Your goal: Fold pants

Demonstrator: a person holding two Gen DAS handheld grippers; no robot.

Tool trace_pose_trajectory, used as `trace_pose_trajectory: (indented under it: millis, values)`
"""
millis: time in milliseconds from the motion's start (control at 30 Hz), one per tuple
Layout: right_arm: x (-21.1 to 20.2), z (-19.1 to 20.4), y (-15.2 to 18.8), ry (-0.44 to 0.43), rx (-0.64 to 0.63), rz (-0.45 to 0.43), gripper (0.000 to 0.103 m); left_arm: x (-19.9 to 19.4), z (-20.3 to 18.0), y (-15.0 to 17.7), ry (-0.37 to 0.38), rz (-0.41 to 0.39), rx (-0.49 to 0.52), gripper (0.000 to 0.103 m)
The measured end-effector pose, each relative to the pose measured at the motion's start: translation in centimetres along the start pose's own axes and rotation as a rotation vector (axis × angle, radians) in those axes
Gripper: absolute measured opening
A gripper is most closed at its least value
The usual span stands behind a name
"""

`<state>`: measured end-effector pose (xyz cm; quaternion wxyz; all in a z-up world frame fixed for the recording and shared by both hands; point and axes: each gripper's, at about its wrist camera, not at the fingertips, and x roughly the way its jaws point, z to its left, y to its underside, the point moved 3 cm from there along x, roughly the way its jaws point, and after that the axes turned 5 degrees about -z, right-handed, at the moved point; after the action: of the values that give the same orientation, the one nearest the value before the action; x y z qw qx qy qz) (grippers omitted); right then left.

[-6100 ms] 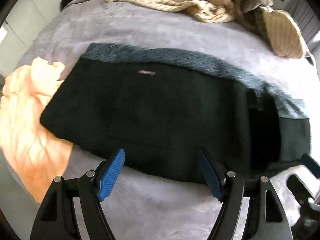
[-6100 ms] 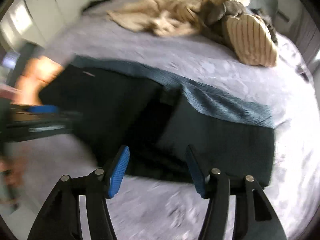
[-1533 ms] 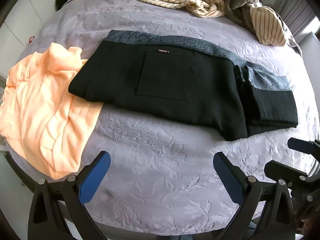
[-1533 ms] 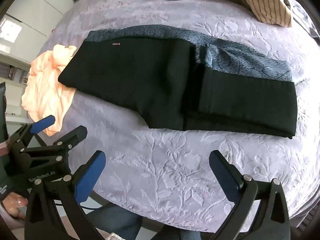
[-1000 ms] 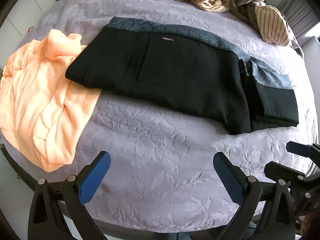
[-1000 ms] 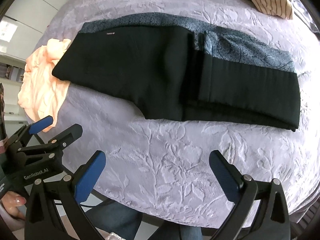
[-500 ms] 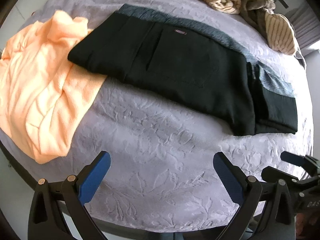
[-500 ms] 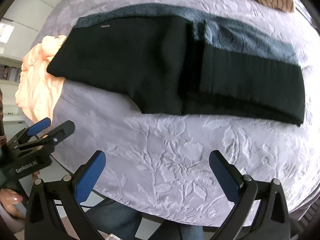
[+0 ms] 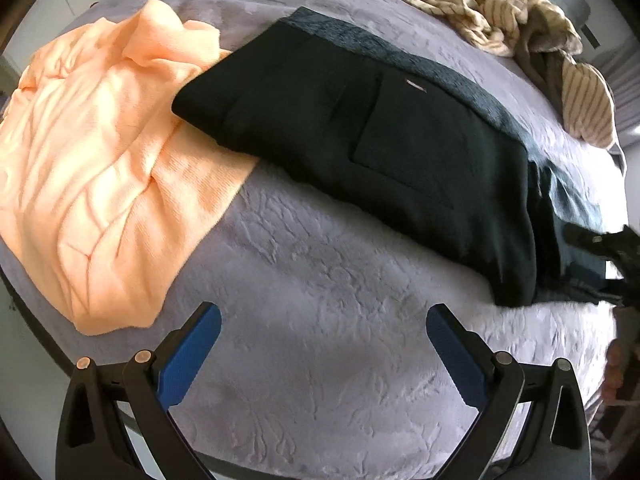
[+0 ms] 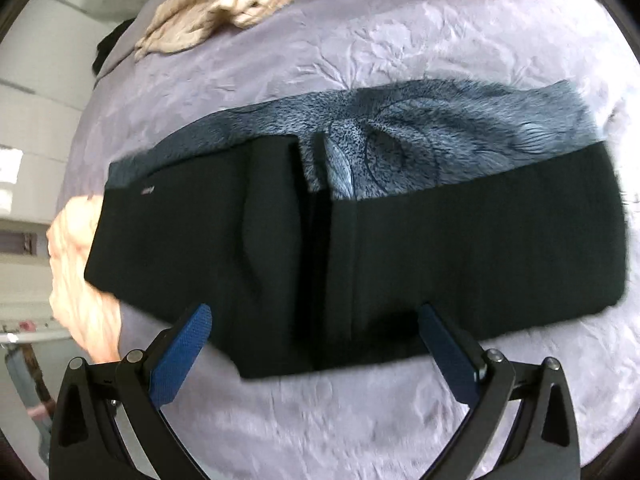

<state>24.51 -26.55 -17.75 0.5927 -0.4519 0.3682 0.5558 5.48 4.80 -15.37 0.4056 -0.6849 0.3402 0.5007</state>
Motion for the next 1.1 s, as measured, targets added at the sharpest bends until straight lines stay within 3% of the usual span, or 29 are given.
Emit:
trace_pose_trajectory:
  millis: [100, 267, 333, 467, 600, 667, 700, 800, 1100]
  values:
    - [2.4, 0.5, 0.4, -0.037, 0.037, 0.053, 0.103, 0.1, -0.1, -0.3, 0.003, -0.003, -0.015, 0.103]
    - [0.8, 2.6, 1.2, -0.127, -0.039, 0.048, 0.103, 0.5, -0.9, -0.4, 0.008, 0.001, -0.011, 0.103]
    - [-0.1, 2.4, 1.4, -0.182, -0.019, 0.056, 0.103, 0.5, -1.1, -0.6, 0.015, -0.003, -0.017, 0.103]
    - [-0.6, 0.8, 1.9, -0.205, 0.054, 0.066, 0.103, 0.9, -2.2, -0.9, 0.029, -0.009, -0.014, 0.103]
    - [-0.4, -0.1, 2.7, -0.185, 0.082, 0.078, 0.098, 1.0, -2.4, -1.1, 0.044, -0.010, -0.013, 0.103]
    - [-0.4, -0.1, 3.1, -0.144, 0.054, 0.084, 0.078, 1.1, -2.1, -1.1, 0.047, -0.005, -0.020, 0.103]
    - [-0.4, -0.2, 3.3, -0.128, 0.039, 0.089, 0.075, 1.1, -2.1, -1.2, 0.046, -0.003, -0.024, 0.103]
    - [-0.1, 0.0, 3.8, -0.087, -0.003, 0.099, 0.075, 1.3, -1.3, -1.4, 0.047, -0.002, -0.053, 0.103]
    - [1.0, 1.0, 6.1, -0.070, -0.034, 0.158, 0.075, 1.6, 1.0, -2.7, 0.041, -0.024, -0.116, 0.103]
